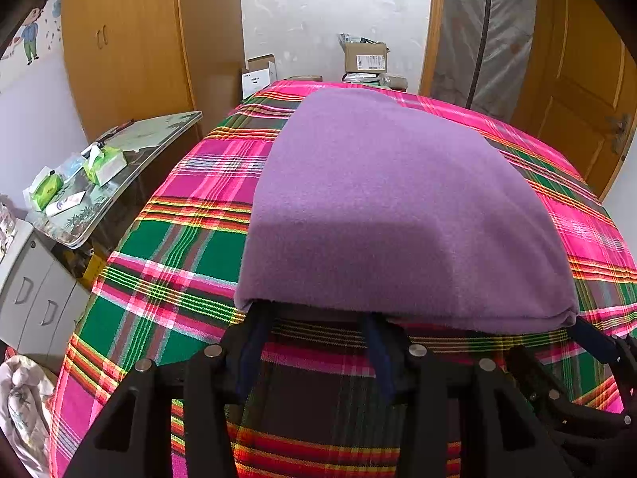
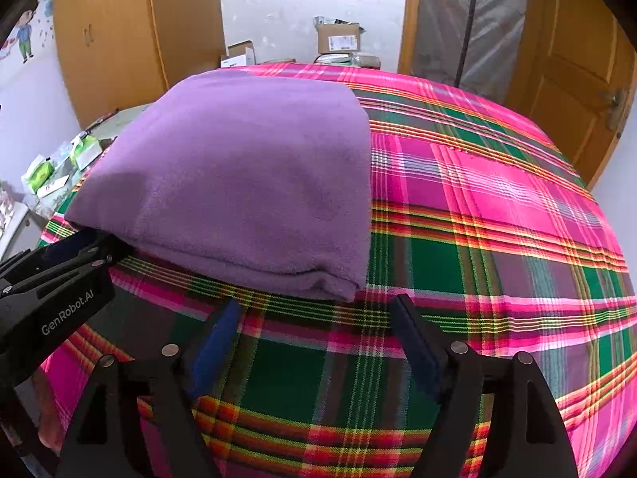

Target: Fold clothes

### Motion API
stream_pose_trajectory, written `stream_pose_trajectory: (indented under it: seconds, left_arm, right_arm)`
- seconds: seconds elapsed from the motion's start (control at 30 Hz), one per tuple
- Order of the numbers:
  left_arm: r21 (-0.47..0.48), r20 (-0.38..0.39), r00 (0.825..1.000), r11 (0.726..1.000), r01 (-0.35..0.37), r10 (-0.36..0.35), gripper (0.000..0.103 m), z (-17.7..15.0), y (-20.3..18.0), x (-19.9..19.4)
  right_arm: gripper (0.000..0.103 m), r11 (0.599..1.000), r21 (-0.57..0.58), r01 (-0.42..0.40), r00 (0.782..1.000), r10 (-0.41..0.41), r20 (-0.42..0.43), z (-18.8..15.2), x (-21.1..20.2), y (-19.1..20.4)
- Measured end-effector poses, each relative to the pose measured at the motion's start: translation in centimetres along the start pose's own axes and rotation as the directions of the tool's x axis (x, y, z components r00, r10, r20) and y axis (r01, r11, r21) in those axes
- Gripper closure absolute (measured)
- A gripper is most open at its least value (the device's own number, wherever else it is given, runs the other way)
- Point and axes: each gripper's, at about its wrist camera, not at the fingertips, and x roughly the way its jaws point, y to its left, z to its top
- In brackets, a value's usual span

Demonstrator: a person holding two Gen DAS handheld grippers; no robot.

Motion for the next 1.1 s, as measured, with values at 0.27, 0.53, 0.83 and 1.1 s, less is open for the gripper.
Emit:
stream_pose_trajectory:
  seconds: [0.27,0.53,0.83,1.1]
  left_arm:
    - [-0.002,0.0,1.0,1.0,0.0,0.0,0.055,-0.01,0.0,0.01]
    - [-0.001,0.0,1.0,1.0,0.0,0.0,0.055,0.07,0.07,0.06]
    - [-0.002,0.001,1.0,1.0,0.001,-0.001,0.055,0.05,0.08,0.04]
    - [-0.003,0.001,1.0,1.0,0.0,0.0,0.055,0.0,0.09,-0.02]
  right_arm:
    - [0.022,1.0,0.011,0.004,1.0,-0.004,-0.001,0.04,0.15,-0.05]
    - [0.021,0.999,0.042,0.022,1.0,-0.022,-0.003,0.23,0.36,0.02]
    - [0.021,0.998,0.046,0.03,1.0,-0.03,-0.003,0.23,0.37,0.15]
    - [0.02,0.999,0.046,0.029,1.0,-0.029,-0.003,0.2,0.36,0.05]
